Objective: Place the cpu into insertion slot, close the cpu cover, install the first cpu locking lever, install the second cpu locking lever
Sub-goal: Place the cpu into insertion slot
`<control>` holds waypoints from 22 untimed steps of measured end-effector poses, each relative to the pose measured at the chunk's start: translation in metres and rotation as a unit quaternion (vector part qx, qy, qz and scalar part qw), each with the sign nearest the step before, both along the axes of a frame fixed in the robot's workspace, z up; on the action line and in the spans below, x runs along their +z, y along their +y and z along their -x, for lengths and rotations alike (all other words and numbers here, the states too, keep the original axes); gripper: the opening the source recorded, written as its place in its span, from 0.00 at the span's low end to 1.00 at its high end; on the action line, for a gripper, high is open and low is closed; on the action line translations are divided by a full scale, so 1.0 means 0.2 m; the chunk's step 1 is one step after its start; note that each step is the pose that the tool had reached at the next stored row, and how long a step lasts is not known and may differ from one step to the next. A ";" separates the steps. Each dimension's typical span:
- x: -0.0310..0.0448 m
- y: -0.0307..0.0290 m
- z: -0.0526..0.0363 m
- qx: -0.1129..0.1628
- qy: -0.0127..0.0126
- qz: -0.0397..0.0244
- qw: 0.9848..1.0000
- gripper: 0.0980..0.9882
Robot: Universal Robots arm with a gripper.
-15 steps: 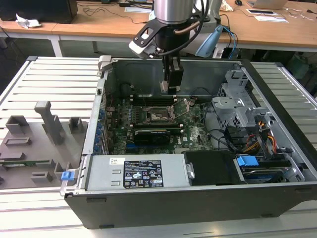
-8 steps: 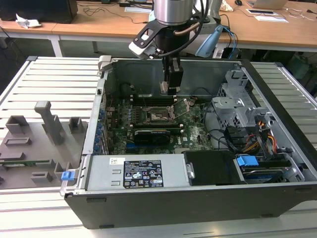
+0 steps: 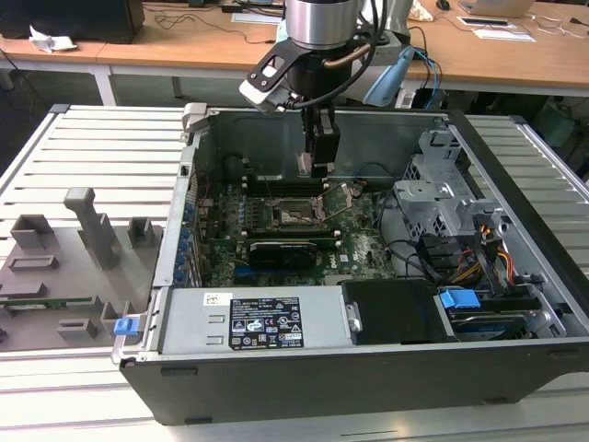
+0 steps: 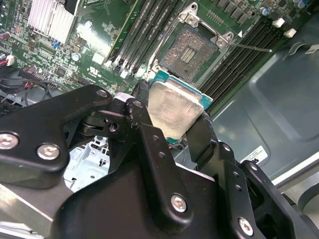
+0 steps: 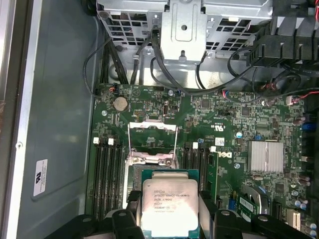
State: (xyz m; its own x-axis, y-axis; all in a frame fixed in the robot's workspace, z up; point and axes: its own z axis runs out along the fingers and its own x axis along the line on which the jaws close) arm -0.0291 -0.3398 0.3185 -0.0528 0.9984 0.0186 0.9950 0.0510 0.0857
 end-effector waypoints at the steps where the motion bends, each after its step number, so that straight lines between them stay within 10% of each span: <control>1: -0.001 0.000 0.000 0.000 0.000 0.000 1.000 0.50; 22: -0.041 0.000 0.000 0.000 0.000 0.000 1.000 0.50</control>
State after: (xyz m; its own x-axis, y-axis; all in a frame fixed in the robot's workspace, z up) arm -0.0292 -0.3398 0.3104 -0.0528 0.9984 0.0186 0.9950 0.0510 0.0857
